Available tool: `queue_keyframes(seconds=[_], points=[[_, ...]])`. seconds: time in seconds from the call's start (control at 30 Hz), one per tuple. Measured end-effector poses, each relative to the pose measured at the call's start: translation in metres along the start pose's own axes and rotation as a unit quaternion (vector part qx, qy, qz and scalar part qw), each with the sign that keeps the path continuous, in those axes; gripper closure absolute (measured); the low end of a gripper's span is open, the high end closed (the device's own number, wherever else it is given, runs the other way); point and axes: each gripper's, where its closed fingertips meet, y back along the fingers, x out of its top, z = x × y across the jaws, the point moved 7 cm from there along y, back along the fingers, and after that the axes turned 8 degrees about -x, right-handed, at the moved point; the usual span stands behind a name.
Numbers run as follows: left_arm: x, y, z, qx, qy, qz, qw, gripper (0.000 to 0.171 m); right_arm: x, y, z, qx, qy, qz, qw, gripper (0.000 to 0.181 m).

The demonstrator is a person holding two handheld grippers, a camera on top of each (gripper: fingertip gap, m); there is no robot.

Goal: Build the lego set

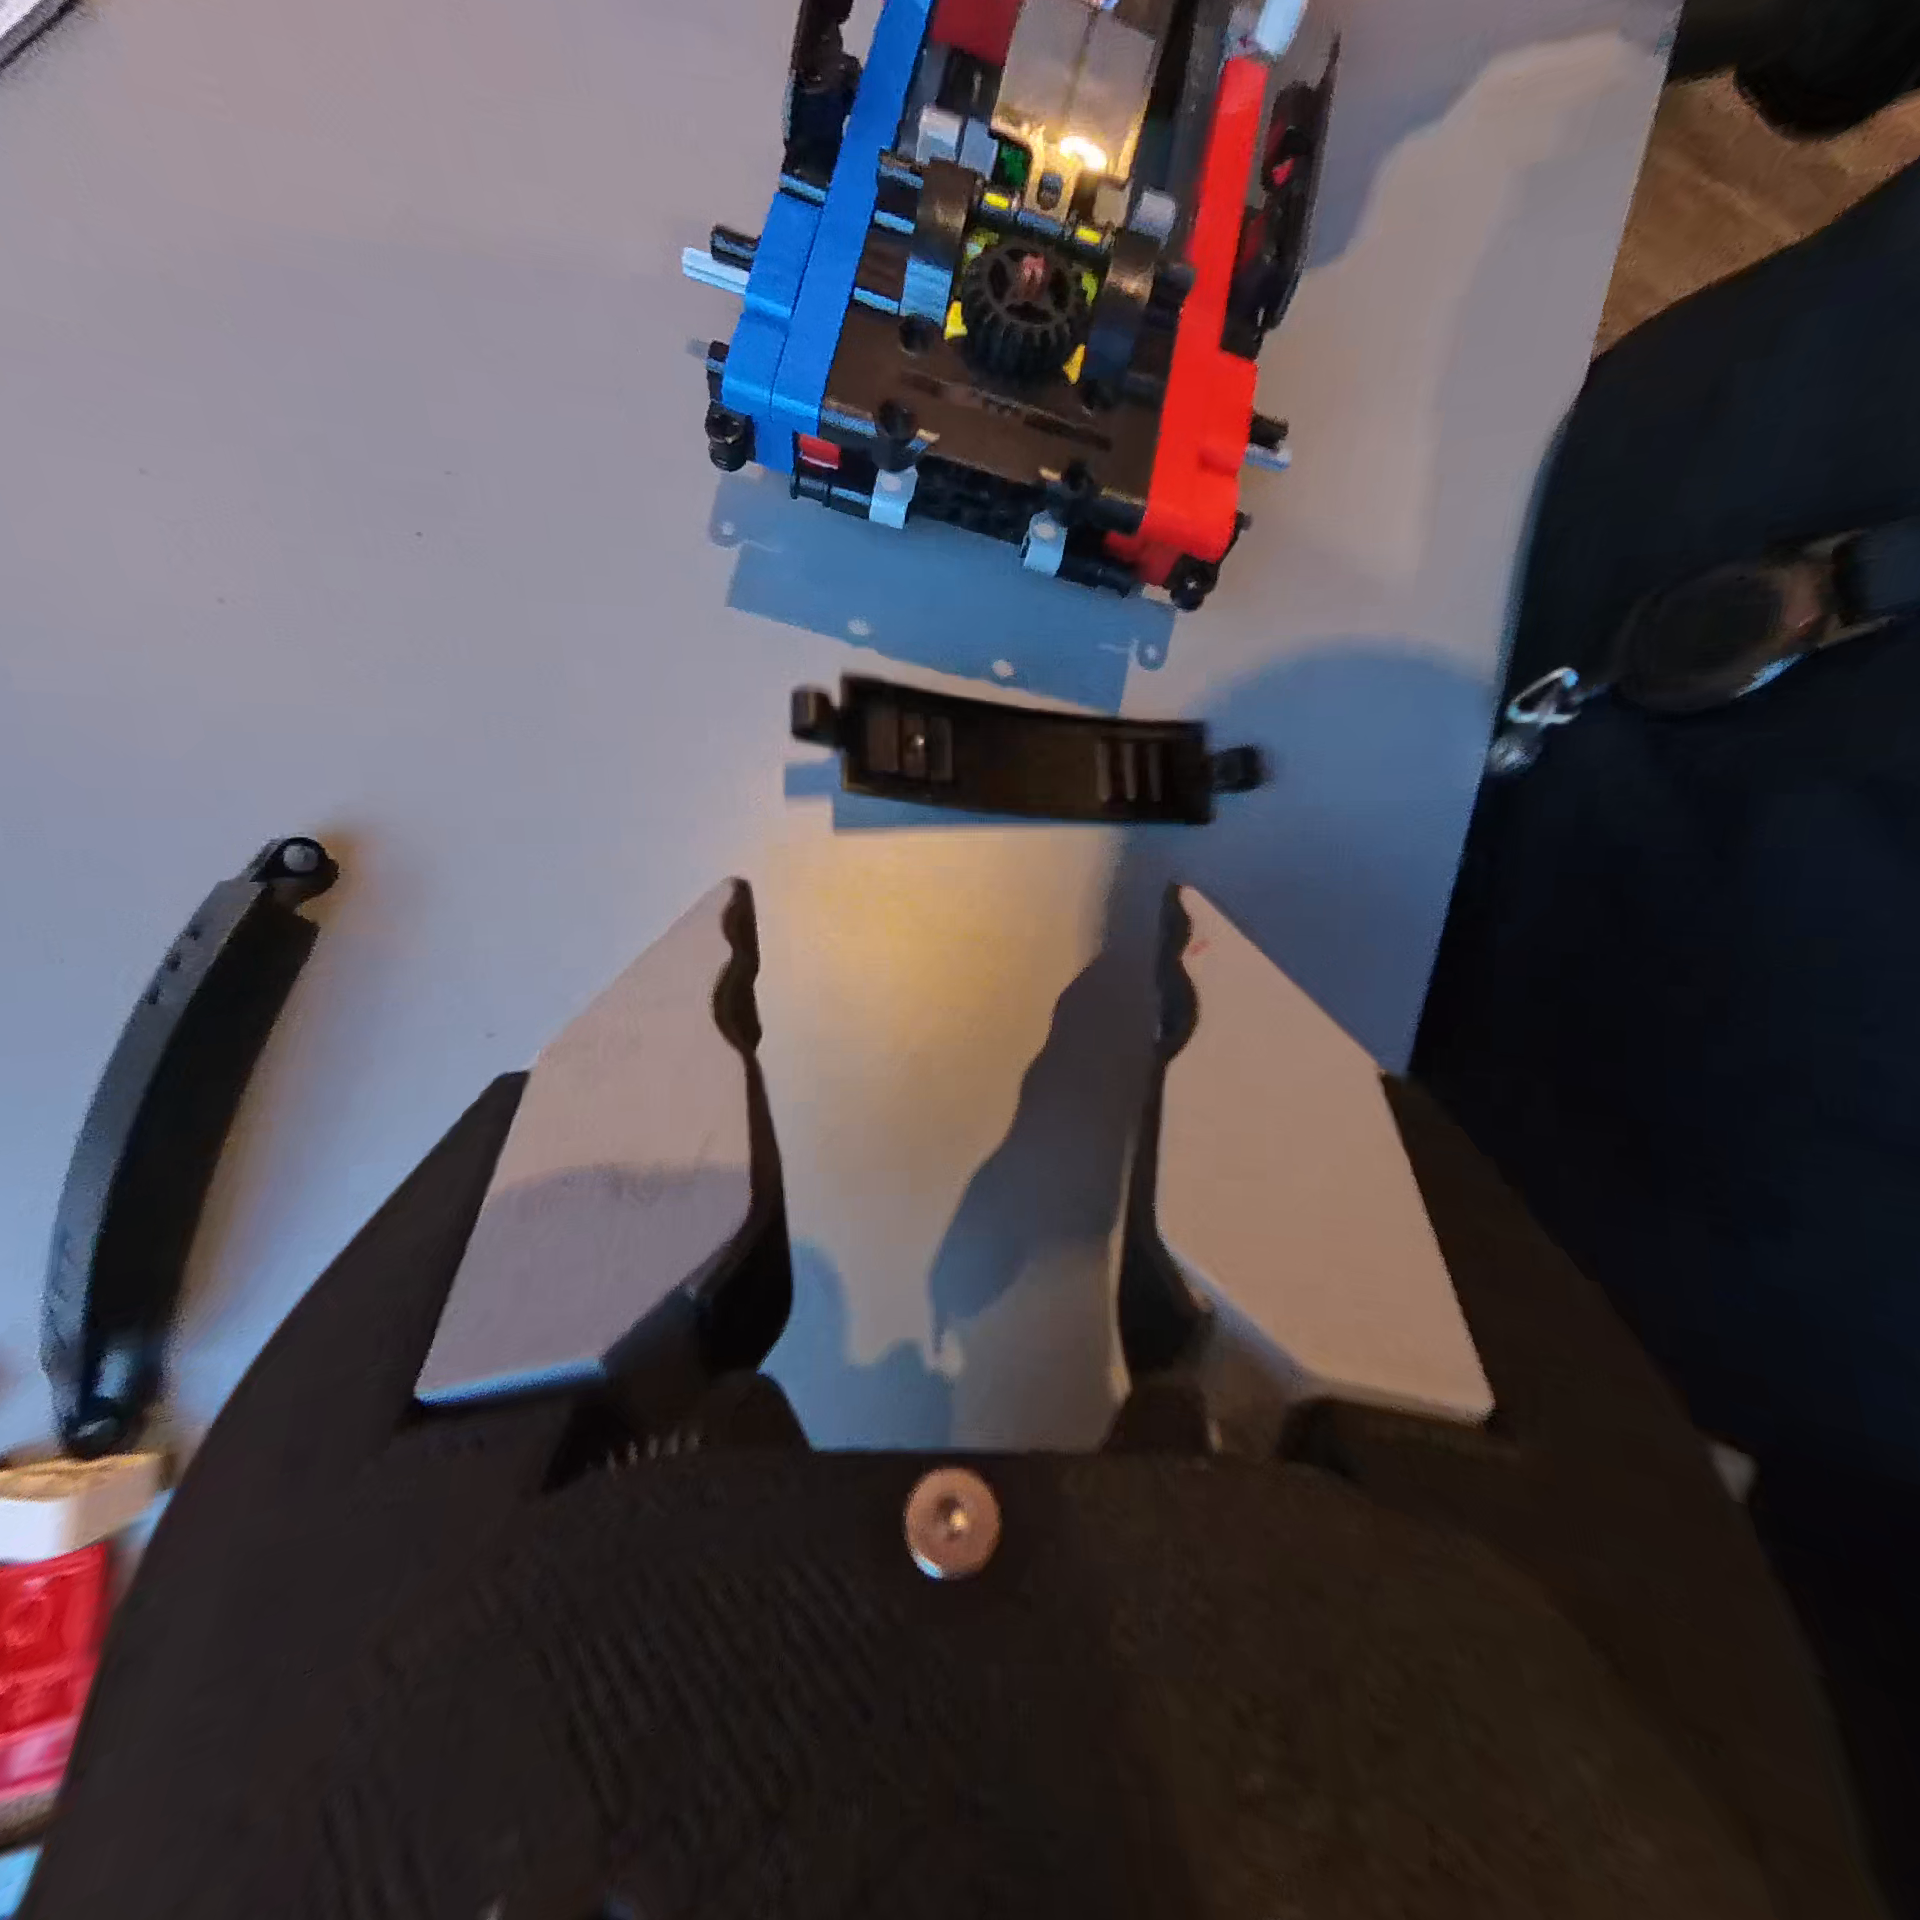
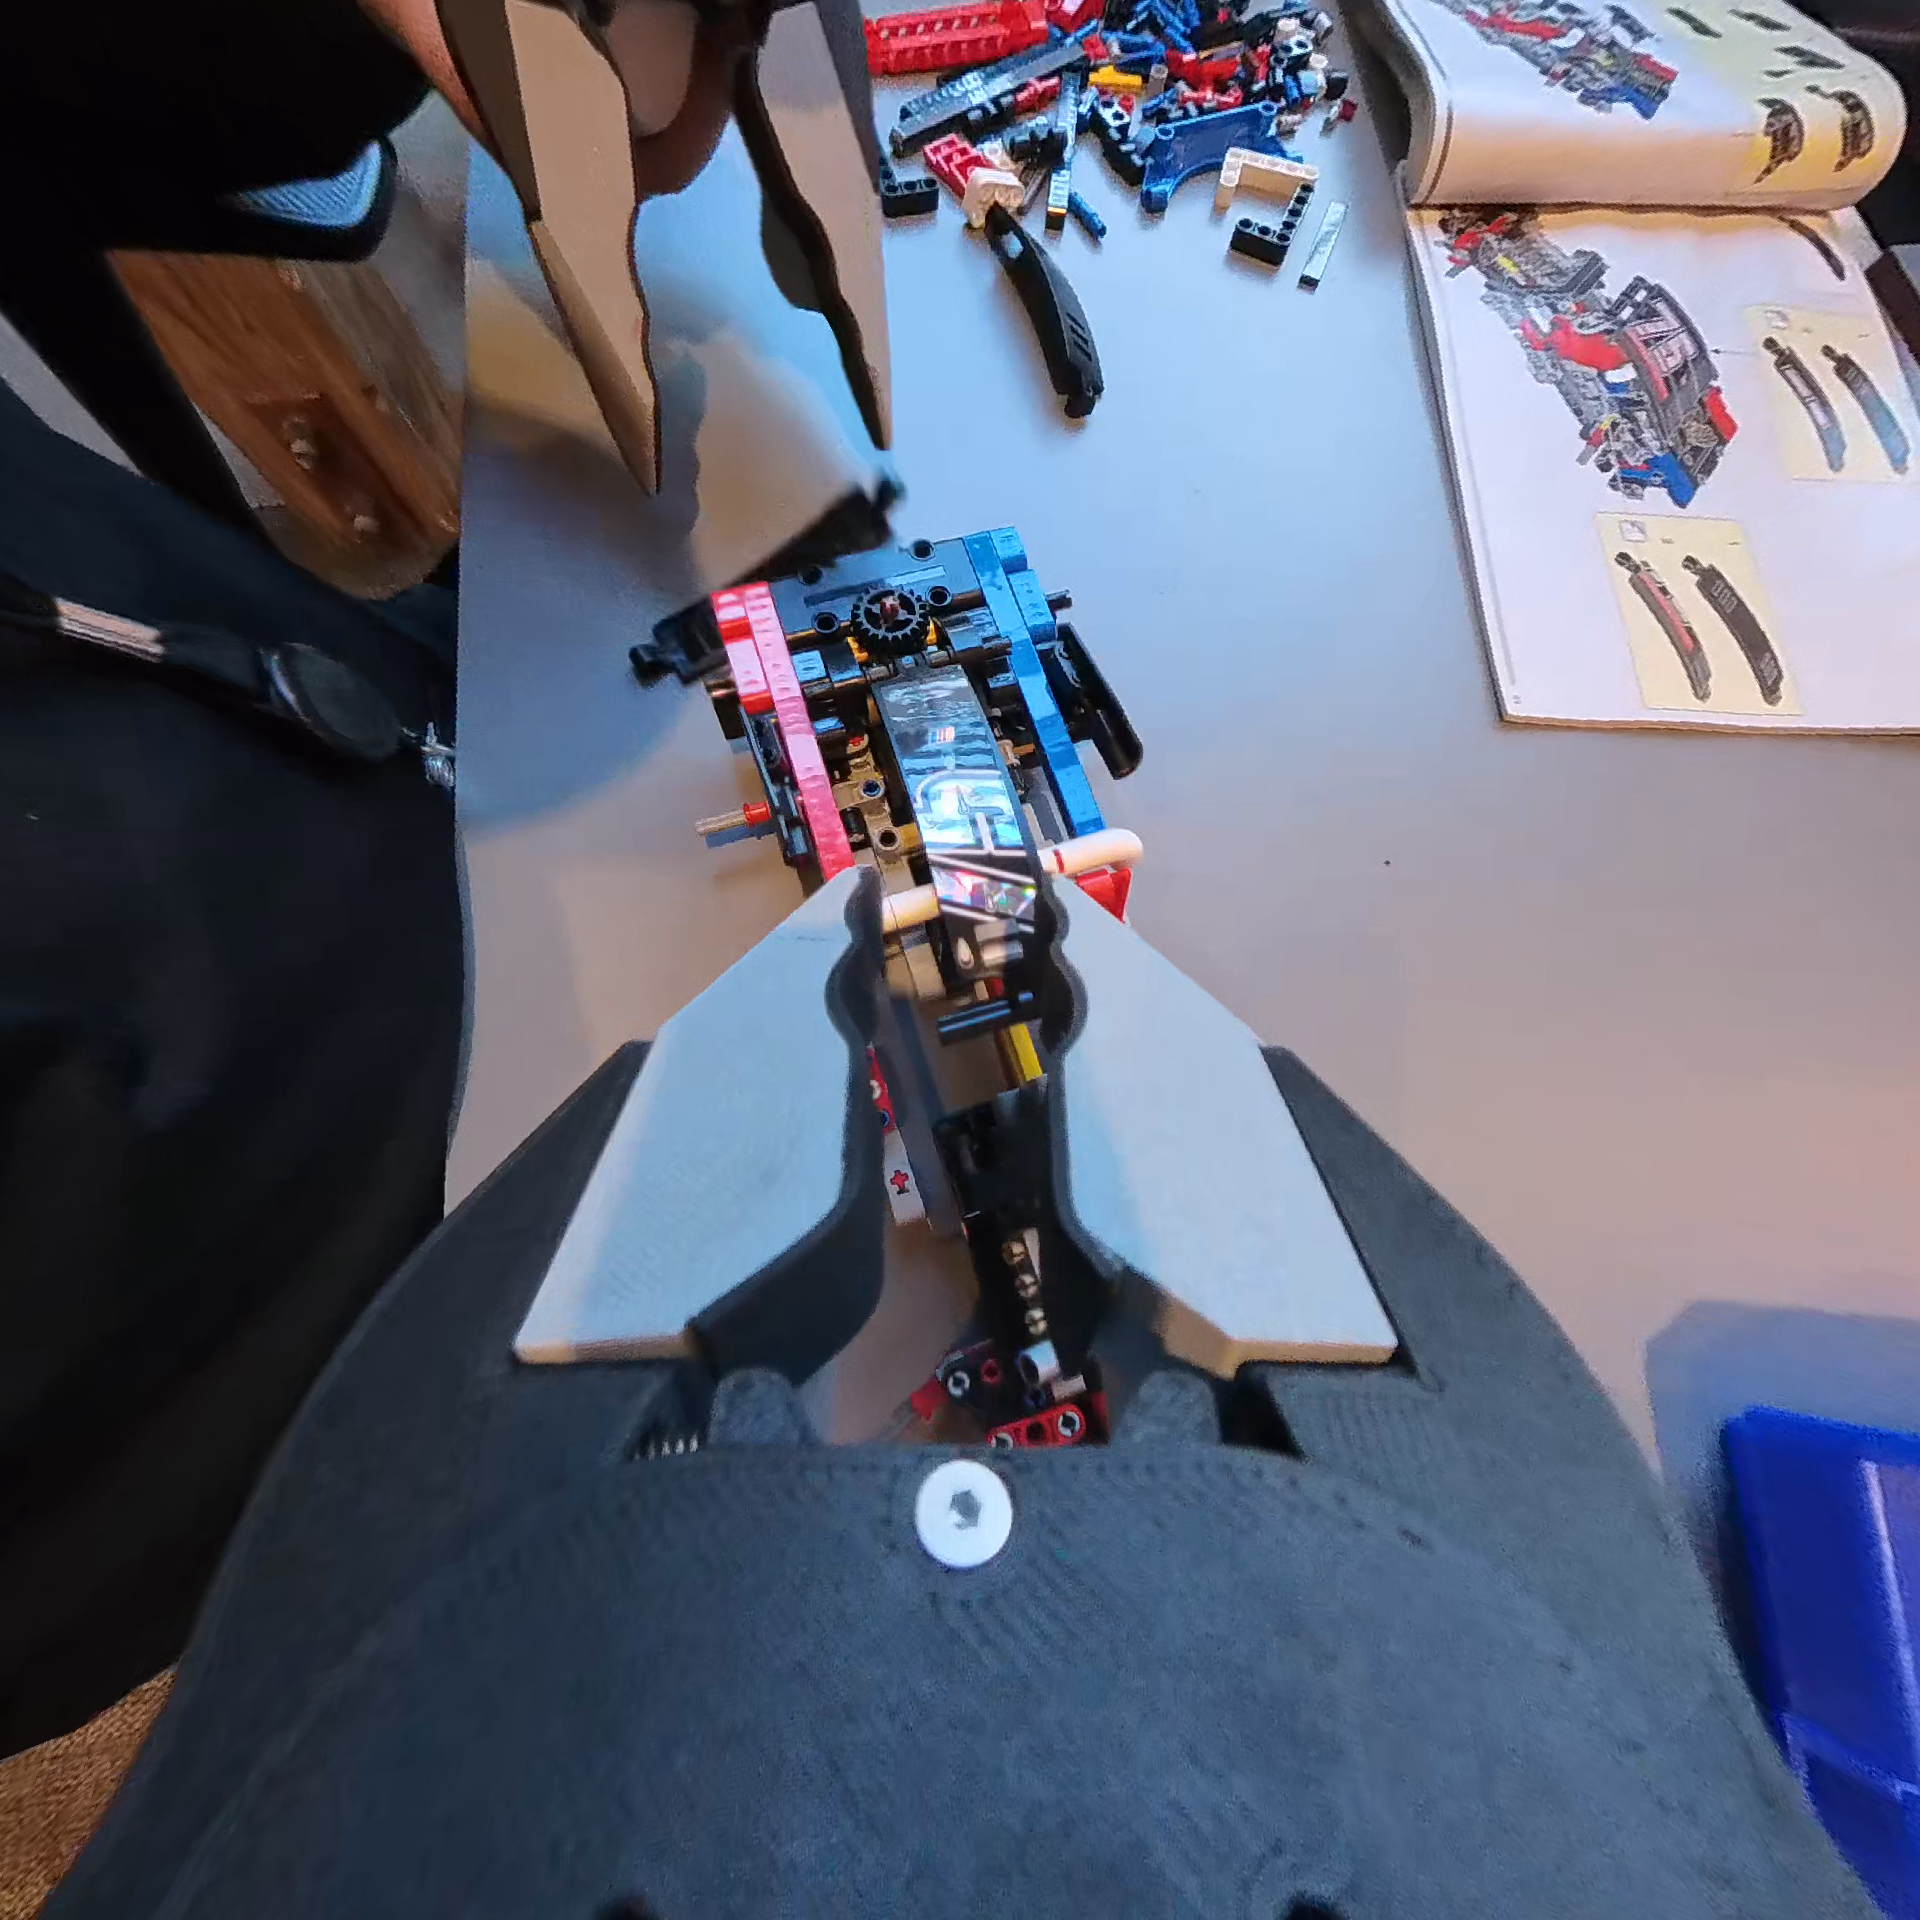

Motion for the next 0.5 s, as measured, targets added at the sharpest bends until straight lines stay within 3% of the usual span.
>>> queue_keyframes(seconds=[0.13, 0.3, 0.5], points=[[0.003, 0.005, -0.011, 0.038, -0.043, -0.044, 0.997, 0.094, 0.0, 0.003, -0.003, 0.018, -0.001, 0.02, 1.0, 0.156], [0.011, -0.002, -0.013, 0.003, -0.029, -0.036, 0.999, 0.096, -0.001, 0.001, -0.02, 0.046, -0.001, 0.05, 0.998, 0.153], [0.014, -0.014, -0.006, -0.002, -0.052, -0.042, 0.998, 0.095, -0.006, -0.018, -0.043, 0.021, 0.029, 0.045, 0.998, 0.154]])
